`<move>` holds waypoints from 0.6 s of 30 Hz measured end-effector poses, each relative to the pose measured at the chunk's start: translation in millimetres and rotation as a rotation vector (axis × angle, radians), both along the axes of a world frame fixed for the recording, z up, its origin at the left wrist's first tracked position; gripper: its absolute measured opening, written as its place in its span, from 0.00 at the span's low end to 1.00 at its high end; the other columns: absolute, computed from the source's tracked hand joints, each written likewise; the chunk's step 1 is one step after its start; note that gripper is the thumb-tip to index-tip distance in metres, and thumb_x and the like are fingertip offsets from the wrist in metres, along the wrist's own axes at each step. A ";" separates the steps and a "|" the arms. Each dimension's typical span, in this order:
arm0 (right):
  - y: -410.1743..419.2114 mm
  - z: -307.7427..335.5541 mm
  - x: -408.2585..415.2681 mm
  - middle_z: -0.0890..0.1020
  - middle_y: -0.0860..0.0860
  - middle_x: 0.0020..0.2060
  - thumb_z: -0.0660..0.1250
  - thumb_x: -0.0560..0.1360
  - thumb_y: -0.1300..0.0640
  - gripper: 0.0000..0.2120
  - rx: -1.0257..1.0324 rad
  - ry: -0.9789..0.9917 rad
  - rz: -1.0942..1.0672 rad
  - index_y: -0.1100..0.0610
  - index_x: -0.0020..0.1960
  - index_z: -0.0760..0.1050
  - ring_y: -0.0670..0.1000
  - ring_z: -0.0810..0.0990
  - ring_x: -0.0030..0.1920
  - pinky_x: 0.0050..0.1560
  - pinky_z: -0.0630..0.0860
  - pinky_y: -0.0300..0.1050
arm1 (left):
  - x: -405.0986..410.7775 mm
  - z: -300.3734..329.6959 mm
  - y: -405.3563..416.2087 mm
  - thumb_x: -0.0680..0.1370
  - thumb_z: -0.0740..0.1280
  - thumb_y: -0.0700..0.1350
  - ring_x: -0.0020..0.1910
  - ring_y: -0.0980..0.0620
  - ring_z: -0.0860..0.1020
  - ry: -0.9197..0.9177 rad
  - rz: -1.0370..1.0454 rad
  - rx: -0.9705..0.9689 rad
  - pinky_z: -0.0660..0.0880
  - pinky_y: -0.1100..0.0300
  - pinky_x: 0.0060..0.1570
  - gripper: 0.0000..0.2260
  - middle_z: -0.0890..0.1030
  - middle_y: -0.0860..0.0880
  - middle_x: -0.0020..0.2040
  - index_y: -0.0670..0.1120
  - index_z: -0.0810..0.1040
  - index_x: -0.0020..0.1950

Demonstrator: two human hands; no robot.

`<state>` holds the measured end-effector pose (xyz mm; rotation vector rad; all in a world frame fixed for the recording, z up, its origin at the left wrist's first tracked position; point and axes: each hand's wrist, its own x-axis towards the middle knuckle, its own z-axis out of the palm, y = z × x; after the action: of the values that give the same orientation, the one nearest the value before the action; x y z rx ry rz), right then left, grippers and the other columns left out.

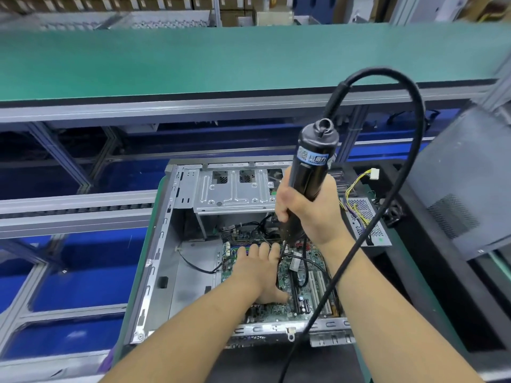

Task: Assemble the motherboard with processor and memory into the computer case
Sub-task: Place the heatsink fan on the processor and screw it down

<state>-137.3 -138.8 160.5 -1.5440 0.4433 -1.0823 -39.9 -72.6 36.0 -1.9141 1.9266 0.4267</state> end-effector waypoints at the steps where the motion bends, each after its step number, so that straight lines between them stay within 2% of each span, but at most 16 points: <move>1: -1.1 1.0 -1.4 0.74 0.60 0.24 0.76 0.70 0.39 0.25 0.014 -0.021 0.004 0.59 0.35 0.71 0.55 0.71 0.24 0.32 0.71 0.48 | 0.4 -0.5 -0.7 0.72 0.60 0.73 0.76 0.37 0.53 0.012 0.002 0.000 0.52 0.37 0.73 0.53 0.51 0.42 0.79 0.43 0.36 0.80; 3: -0.5 5.1 -3.0 0.74 0.60 0.25 0.75 0.67 0.32 0.31 0.028 -0.037 0.007 0.61 0.35 0.71 0.55 0.72 0.24 0.32 0.71 0.49 | 2.2 -1.8 -0.7 0.71 0.60 0.73 0.76 0.37 0.53 0.032 0.004 -0.006 0.52 0.36 0.73 0.54 0.51 0.42 0.79 0.43 0.36 0.80; 5: 2.3 8.2 -3.7 0.74 0.61 0.25 0.75 0.67 0.32 0.33 0.014 -0.056 -0.018 0.63 0.36 0.71 0.56 0.72 0.24 0.31 0.71 0.50 | 5.8 -3.4 0.1 0.71 0.61 0.74 0.76 0.37 0.52 0.060 0.009 -0.006 0.51 0.36 0.73 0.54 0.50 0.43 0.79 0.44 0.36 0.80; 7: 3.6 12.0 -6.4 0.74 0.60 0.25 0.75 0.69 0.34 0.28 -0.003 -0.115 -0.057 0.59 0.37 0.73 0.56 0.72 0.23 0.29 0.71 0.48 | 8.5 -5.7 -0.3 0.70 0.62 0.74 0.77 0.38 0.52 0.106 0.020 -0.003 0.50 0.36 0.73 0.55 0.50 0.44 0.79 0.45 0.36 0.80; 9: 3.8 16.0 -8.6 0.73 0.62 0.25 0.75 0.70 0.36 0.31 0.007 -0.160 -0.059 0.65 0.38 0.70 0.56 0.72 0.22 0.27 0.71 0.48 | 10.4 -6.1 0.1 0.69 0.62 0.74 0.76 0.38 0.53 0.115 0.018 -0.013 0.51 0.36 0.73 0.55 0.51 0.44 0.79 0.45 0.37 0.80; 11: 5.0 17.9 -10.6 0.73 0.61 0.25 0.75 0.71 0.38 0.30 0.038 -0.162 -0.048 0.64 0.38 0.69 0.56 0.71 0.21 0.27 0.70 0.47 | 10.9 -6.4 0.6 0.69 0.62 0.74 0.76 0.38 0.53 0.117 0.015 -0.018 0.52 0.36 0.73 0.54 0.51 0.43 0.79 0.45 0.38 0.80; 15: 6.8 15.4 -13.4 0.73 0.58 0.25 0.74 0.72 0.46 0.18 0.057 -0.123 -0.047 0.57 0.38 0.71 0.55 0.71 0.21 0.29 0.71 0.47 | 11.7 -6.8 1.2 0.69 0.63 0.73 0.76 0.38 0.53 0.147 0.031 -0.024 0.51 0.36 0.73 0.54 0.52 0.44 0.79 0.47 0.38 0.80; 18: 10.9 14.1 -10.9 0.73 0.57 0.25 0.76 0.71 0.41 0.19 0.067 -0.115 -0.009 0.53 0.36 0.73 0.55 0.71 0.21 0.29 0.71 0.46 | 11.9 -6.8 2.2 0.69 0.64 0.73 0.76 0.39 0.53 0.151 0.035 -0.030 0.51 0.36 0.73 0.54 0.53 0.44 0.79 0.48 0.39 0.80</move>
<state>-148.2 -128.0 174.5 -1.4140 0.4040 -1.1460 -28.1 -70.4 29.2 -1.9880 2.0060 0.5707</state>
